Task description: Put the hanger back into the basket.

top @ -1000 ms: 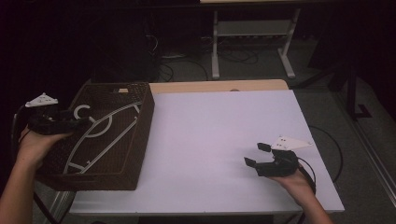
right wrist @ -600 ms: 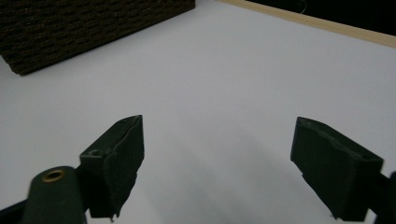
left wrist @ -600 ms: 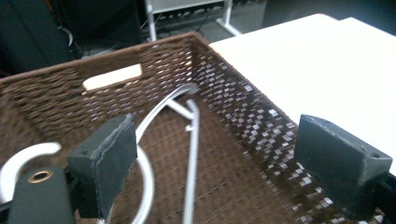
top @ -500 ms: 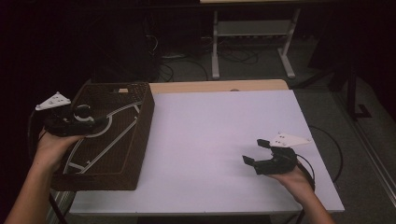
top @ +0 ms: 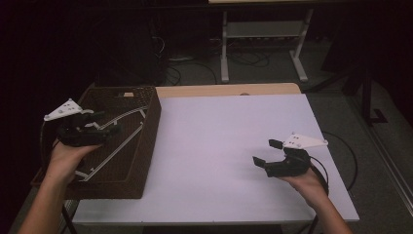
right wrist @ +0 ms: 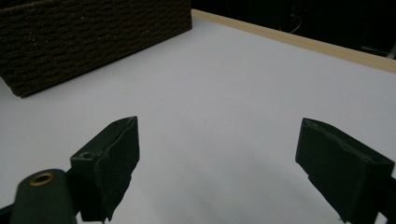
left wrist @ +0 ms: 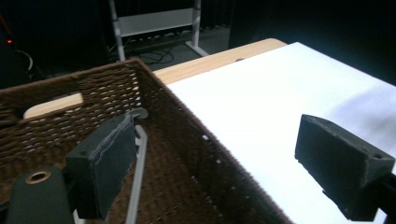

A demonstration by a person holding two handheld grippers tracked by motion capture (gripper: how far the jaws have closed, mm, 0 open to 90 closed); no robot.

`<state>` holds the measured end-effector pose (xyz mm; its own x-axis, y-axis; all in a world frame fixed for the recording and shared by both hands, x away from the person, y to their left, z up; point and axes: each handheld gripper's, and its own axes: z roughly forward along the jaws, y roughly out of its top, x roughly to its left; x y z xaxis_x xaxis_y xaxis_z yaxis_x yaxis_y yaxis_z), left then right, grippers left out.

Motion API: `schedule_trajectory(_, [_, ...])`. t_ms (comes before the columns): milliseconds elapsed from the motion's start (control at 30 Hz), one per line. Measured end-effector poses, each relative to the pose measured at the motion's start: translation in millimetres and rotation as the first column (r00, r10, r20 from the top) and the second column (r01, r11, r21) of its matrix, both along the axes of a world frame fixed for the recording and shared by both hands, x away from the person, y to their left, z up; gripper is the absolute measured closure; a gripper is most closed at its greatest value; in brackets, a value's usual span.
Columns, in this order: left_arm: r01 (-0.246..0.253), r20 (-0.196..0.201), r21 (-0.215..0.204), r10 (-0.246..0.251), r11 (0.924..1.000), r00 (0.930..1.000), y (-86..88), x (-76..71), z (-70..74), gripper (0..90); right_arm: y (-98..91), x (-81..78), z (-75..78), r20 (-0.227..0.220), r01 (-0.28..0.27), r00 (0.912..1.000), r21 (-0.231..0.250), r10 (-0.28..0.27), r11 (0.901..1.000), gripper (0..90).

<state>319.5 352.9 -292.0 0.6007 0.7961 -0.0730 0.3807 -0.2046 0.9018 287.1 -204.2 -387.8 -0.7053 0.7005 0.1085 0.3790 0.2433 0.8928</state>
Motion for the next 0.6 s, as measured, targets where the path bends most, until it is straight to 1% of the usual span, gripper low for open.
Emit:
schedule_trajectory(33, [0.01, 0.002, -0.009, -0.01, 0.9999, 0.9999, -5.8, -0.5, -1.5, 12.6, -0.6, 0.7, 1.9, 0.002, 0.003, 1.0, 0.009, -0.003, 1.0, 12.8])
schedule_trajectory(133, [0.019, 0.008, -0.007, -0.019, 0.9998, 0.9998, -10.5, -1.0, -1.8, 12.4, -1.3, 1.8, 4.8, 0.005, 0.001, 1.0, 0.021, -0.001, 0.9998, 12.8])
schedule_trajectory(167, [0.034, 0.018, -0.025, -0.033, 0.9991, 0.9993, -17.0, -2.5, -1.9, 12.4, -1.7, 2.7, 6.5, 0.008, 0.0, 1.0, 0.027, 0.0, 0.9996, 12.7])
schedule_trajectory(233, [0.049, 0.03, -0.033, -0.048, 0.9983, 0.9984, -23.2, -4.1, -2.8, 12.3, -1.9, 3.8, 9.4, 0.012, 0.0, 0.9999, 0.036, 0.0, 0.9994, 12.5])
schedule_trajectory(300, [0.062, 0.031, -0.048, -0.061, 0.9969, 0.9976, -29.3, -5.3, -4.2, 12.2, -1.3, 5.1, 13.4, 0.025, 0.0, 0.9997, 0.047, -0.002, 0.9989, 11.8])
schedule_trajectory(333, [0.062, 0.031, -0.048, -0.061, 0.9969, 0.9976, -29.3, -5.3, -4.2, 12.1, -0.9, 5.2, 14.8, 0.027, 0.002, 0.9996, 0.053, -0.003, 0.9986, 11.5])
schedule_trajectory(367, [0.08, 0.038, -0.057, -0.078, 0.9952, 0.9962, -37.2, -7.2, -5.9, 12.0, -0.4, 5.6, 17.0, 0.032, 0.001, 0.9995, 0.062, -0.003, 0.9981, 11.2])
schedule_trajectory(433, [0.098, 0.047, -0.071, -0.094, 0.9927, 0.9944, -43.8, -9.1, -7.5, 11.8, 0.4, 6.1, 20.4, 0.042, 0.001, 0.9991, 0.08, -0.005, 0.9968, 10.2])
schedule_trajectory(500, [0.113, 0.056, -0.073, -0.109, 0.9909, 0.9925, -49.7, -11.2, -8.9, 11.6, 0.7, 7.0, 23.7, 0.049, 0.0, 0.9988, 0.094, -0.005, 0.9956, 9.1])
schedule_trajectory(567, [0.127, 0.066, -0.093, -0.121, 0.9875, 0.9905, -55.0, -13.7, -10.4, 11.0, 0.8, 8.1, 27.3, 0.06, 0.0, 0.9982, 0.115, -0.007, 0.9934, 7.9])
schedule_trajectory(600, [0.132, 0.07, -0.093, -0.126, 0.9868, 0.9896, -56.7, -14.5, -10.9, 10.8, 0.7, 8.3, 29.2, 0.066, 0.001, 0.9978, 0.124, -0.009, 0.9923, 7.0])
